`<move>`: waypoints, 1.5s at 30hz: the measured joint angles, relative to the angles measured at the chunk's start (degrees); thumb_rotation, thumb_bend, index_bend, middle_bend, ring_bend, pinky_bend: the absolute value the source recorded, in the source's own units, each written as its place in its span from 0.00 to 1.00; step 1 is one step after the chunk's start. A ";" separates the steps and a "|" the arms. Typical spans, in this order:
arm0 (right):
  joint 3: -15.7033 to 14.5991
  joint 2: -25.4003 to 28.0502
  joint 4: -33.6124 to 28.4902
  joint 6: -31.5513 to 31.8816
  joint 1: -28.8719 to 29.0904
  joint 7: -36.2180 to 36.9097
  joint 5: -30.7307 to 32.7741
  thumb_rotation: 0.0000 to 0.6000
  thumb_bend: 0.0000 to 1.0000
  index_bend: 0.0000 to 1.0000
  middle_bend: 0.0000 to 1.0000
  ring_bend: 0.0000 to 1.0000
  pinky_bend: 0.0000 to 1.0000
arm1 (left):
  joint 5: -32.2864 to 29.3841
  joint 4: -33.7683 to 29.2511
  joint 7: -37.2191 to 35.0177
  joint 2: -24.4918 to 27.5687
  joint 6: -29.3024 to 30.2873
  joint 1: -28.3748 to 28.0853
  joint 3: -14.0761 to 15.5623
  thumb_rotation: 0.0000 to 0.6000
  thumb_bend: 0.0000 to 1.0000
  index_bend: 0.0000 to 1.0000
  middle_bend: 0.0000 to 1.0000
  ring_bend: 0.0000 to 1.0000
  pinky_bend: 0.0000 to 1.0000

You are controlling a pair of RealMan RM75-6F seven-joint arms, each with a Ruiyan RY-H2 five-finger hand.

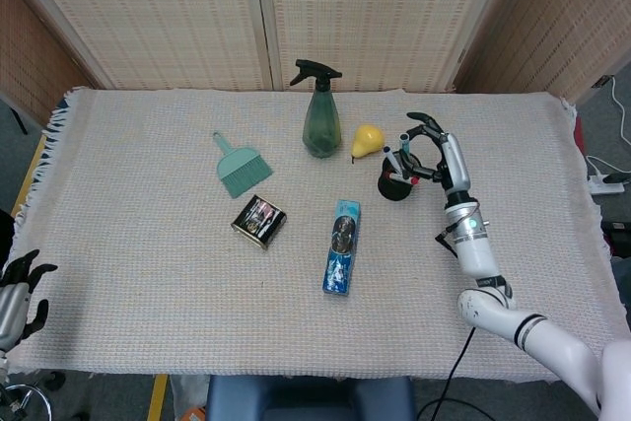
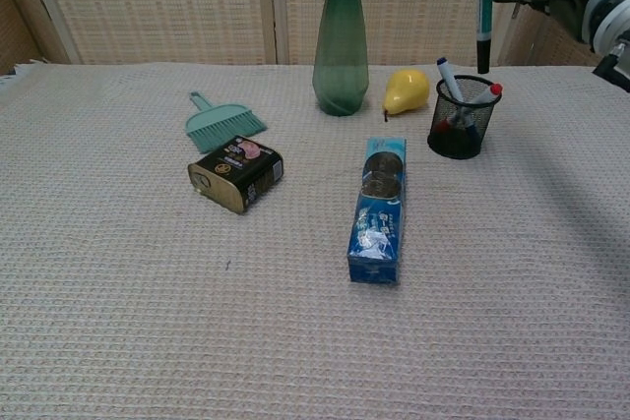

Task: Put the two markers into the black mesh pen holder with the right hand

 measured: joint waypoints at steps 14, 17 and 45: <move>-4.91 -8.95 25.76 -7.44 5.77 13.91 -1.27 1.00 0.38 0.69 0.18 0.28 0.15 | -2.60 1.90 -0.66 -0.50 -2.59 -0.67 -0.38 1.00 0.50 0.25 0.00 0.03 0.29; -6.35 -10.73 29.54 -8.18 6.64 17.23 -2.29 1.00 0.38 0.69 0.18 0.28 0.15 | -2.88 2.27 -0.60 -0.69 -3.09 -0.85 -0.37 1.00 0.50 0.25 0.00 0.03 0.29; -12.82 -7.13 26.41 -2.49 6.14 17.93 -7.01 1.00 0.34 0.18 0.09 0.08 0.00 | -2.43 2.03 0.33 -0.98 -2.69 -1.01 -0.15 1.00 0.50 0.25 0.00 0.03 0.29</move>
